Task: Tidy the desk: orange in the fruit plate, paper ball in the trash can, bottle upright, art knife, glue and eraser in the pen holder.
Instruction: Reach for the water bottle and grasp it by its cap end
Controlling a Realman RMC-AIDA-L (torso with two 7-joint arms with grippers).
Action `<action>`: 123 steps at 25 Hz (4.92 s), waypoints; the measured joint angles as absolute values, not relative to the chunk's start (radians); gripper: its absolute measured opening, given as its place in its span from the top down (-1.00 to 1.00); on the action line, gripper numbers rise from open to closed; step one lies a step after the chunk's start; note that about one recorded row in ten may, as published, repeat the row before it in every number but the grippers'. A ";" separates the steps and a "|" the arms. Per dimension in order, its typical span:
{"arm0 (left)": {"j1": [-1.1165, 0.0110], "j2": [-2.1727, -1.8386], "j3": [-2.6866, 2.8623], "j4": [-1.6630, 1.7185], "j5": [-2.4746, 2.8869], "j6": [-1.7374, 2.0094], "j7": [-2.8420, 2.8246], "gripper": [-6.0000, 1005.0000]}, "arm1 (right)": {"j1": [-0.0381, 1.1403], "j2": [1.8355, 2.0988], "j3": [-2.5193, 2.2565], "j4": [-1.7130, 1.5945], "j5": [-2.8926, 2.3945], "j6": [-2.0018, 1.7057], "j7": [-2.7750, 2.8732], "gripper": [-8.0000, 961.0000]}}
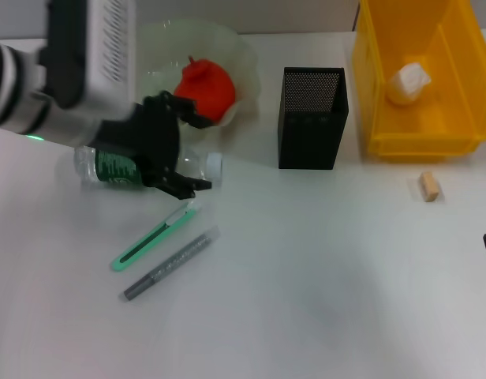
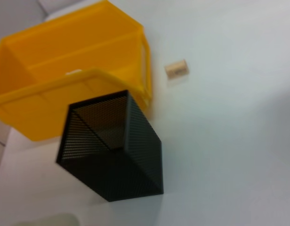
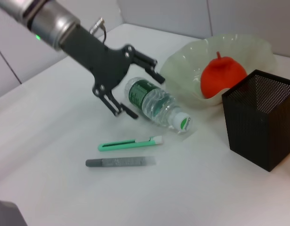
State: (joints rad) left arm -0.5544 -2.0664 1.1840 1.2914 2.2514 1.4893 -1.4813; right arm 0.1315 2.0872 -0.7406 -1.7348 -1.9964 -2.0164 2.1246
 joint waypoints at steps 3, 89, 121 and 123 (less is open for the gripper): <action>-0.561 -2.070 1.373 1.305 2.309 1.380 -1.503 -0.71 | 0.134 2.088 -0.740 -1.701 -1.993 -2.012 2.122 -0.58; -0.650 -2.080 1.837 1.164 2.671 0.948 -1.821 -0.16 | 0.209 2.080 -0.737 -1.600 -1.999 -2.011 2.111 -0.58; -0.673 -2.080 1.892 1.091 2.701 0.867 -1.878 -0.20 | 0.212 2.080 -0.742 -1.596 -1.999 -2.013 2.111 -0.58; -0.673 -2.080 1.892 1.090 2.701 0.859 -1.881 -0.18 | 0.212 2.080 -0.742 -1.595 -1.999 -2.013 2.112 -0.58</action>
